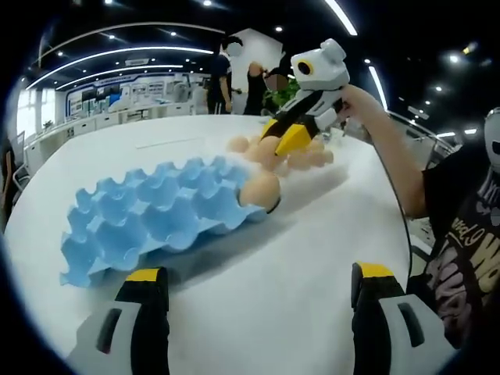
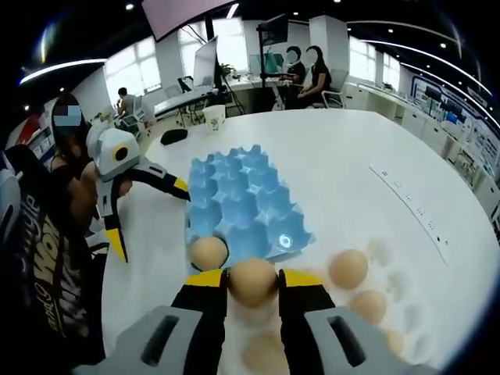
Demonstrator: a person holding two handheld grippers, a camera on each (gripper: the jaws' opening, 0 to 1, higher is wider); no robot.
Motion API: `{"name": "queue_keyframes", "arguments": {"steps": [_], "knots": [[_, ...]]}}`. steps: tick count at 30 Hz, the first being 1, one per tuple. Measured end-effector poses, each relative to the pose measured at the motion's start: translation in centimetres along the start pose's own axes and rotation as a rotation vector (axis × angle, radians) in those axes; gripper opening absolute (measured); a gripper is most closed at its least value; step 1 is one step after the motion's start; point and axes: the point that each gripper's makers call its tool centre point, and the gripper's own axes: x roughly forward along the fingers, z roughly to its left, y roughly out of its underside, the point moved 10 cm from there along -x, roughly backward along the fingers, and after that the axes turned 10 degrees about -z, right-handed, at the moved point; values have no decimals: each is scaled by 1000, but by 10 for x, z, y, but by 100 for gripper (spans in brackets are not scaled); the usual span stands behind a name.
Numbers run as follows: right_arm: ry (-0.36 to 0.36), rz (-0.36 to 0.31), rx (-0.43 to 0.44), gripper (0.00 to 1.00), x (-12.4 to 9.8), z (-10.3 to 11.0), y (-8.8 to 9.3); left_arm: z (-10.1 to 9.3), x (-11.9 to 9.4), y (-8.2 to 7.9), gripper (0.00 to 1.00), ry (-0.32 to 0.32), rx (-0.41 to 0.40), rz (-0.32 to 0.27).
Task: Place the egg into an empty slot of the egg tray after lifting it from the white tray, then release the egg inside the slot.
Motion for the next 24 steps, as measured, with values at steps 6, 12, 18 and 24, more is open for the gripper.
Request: {"name": "queue_keyframes", "arguments": {"steps": [6,12,18,24], "knots": [[5,-15,-5,27,3,1,-2,-3,0,1,100,1,-2,3],[1,-26,-36,27,13,7,-8,-5,0,0,99,1,-2,3],[-7,-45,-57,27,21,12,-15,-6,1,0,100,6,0,3],[-15,-70,-83,27,30,14,-24,-6,0,1,99,2,-1,2]]}}
